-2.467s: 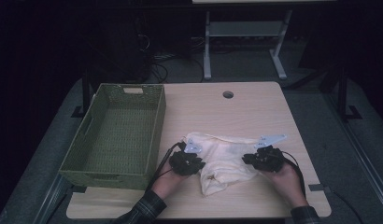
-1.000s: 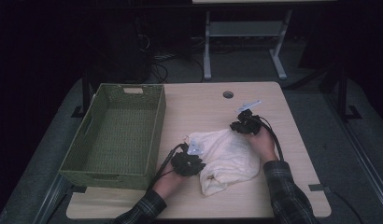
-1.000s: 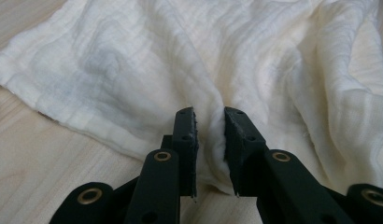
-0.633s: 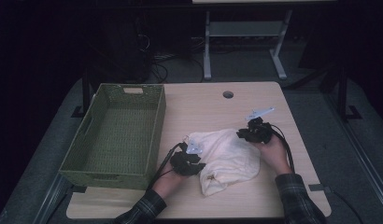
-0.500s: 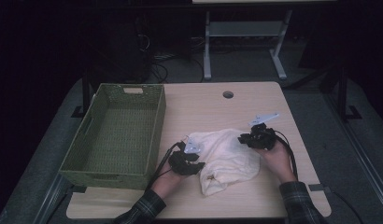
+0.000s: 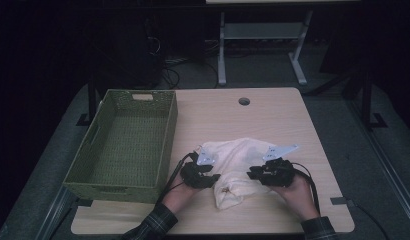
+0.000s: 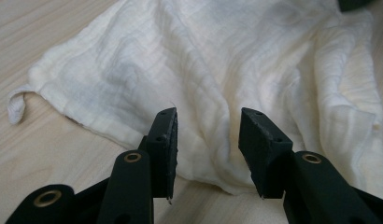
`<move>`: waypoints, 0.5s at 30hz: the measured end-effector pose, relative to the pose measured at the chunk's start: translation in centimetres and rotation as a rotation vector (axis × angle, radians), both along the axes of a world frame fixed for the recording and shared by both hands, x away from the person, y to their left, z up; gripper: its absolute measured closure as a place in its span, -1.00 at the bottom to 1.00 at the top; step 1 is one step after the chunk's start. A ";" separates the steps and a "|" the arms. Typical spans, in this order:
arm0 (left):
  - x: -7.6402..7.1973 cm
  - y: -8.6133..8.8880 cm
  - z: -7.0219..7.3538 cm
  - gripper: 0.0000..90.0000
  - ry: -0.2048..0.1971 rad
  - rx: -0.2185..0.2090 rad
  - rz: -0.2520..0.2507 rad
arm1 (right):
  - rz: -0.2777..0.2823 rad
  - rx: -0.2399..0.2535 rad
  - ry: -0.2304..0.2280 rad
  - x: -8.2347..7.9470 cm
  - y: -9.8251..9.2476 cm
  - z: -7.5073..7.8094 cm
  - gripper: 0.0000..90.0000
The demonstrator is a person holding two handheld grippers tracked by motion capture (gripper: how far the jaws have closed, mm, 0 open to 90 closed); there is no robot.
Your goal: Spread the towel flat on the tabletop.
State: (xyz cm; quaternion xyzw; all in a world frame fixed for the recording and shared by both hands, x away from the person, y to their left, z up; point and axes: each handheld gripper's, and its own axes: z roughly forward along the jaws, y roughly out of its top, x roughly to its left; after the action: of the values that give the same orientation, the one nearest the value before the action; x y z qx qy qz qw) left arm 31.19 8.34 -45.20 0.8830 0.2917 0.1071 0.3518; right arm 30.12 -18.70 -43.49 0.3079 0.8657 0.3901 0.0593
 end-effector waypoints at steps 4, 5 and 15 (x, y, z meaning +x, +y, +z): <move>0.0 -0.1 -0.1 0.23 -0.004 0.005 -0.001 | 0.059 -0.009 0.003 -1.5 1.5 -0.4 0.62; 0.0 -0.1 -0.1 0.22 -0.004 0.004 -0.001 | 0.074 -0.013 0.003 -1.8 1.9 -0.5 0.62; 0.1 -0.2 -0.7 0.20 0.001 0.012 -0.002 | 0.170 -0.083 0.017 -2.7 4.7 -1.9 0.77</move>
State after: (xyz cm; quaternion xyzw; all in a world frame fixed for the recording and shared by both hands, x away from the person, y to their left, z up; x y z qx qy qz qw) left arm 31.32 8.09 -45.85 0.8855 0.2902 0.1080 0.3465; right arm 27.41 -14.03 -45.37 0.2340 0.9046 0.3548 0.0315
